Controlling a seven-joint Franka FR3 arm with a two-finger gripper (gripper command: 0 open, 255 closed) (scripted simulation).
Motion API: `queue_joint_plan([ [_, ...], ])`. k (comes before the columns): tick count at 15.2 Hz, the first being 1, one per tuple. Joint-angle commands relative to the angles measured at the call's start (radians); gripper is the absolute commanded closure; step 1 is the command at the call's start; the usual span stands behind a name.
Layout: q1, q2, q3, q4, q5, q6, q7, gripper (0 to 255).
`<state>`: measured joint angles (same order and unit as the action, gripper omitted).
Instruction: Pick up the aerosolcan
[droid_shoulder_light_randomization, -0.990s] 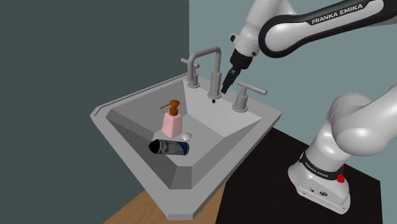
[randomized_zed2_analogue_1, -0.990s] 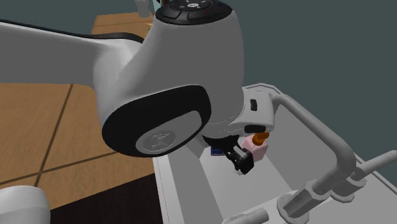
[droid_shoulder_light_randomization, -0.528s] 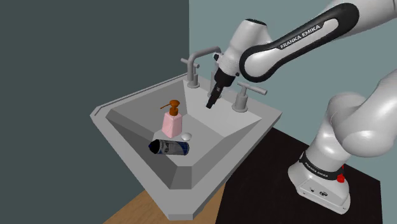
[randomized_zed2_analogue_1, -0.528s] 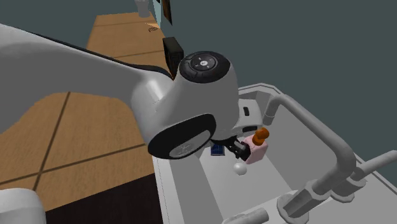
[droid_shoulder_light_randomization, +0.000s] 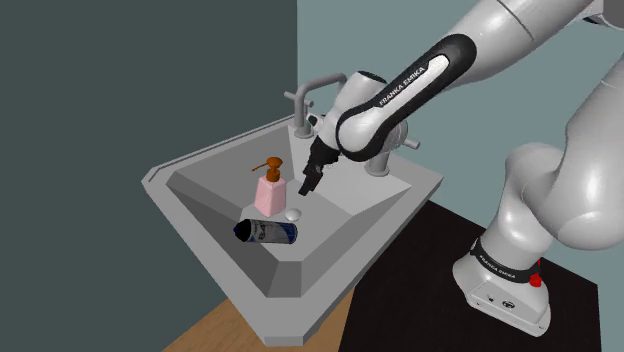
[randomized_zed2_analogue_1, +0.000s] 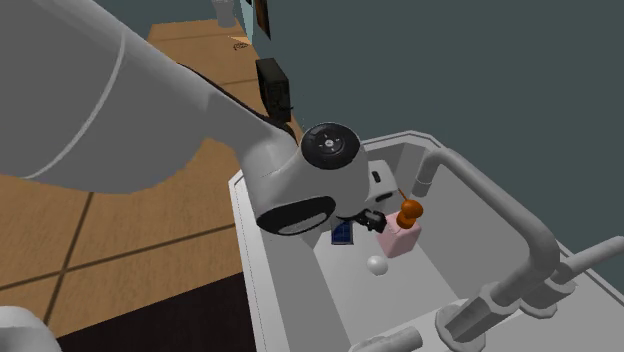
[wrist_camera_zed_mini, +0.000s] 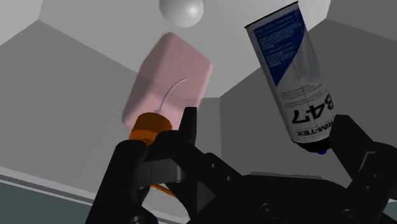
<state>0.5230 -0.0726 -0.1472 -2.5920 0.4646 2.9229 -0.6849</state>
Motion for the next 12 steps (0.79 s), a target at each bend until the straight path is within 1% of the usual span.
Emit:
queue_joint_plan([
  [1, 0.059, 0.088, -0.006, 0.049, 0.196, 0.048, -0.194, 0],
  [2, 0.07, 0.129, 0.008, 0.079, 0.3, 0.062, -0.296, 0],
  [3, 0.063, 0.169, 0.038, 0.111, 0.399, 0.073, -0.396, 0],
  [4, 0.05, 0.208, 0.072, 0.145, 0.49, 0.083, -0.492, 0],
  [6, 0.01, 0.283, 0.148, 0.213, 0.645, 0.101, -0.668, 0],
  [8, -0.032, 0.356, 0.222, 0.283, 0.774, 0.119, -0.828, 0],
  [10, -0.067, 0.428, 0.286, 0.354, 0.884, 0.136, -0.978, 0],
  [11, -0.081, 0.463, 0.314, 0.391, 0.933, 0.144, -1.05, 0],
  [12, -0.085, 0.474, 0.322, 0.402, 0.948, 0.146, -1.073, 0],
])
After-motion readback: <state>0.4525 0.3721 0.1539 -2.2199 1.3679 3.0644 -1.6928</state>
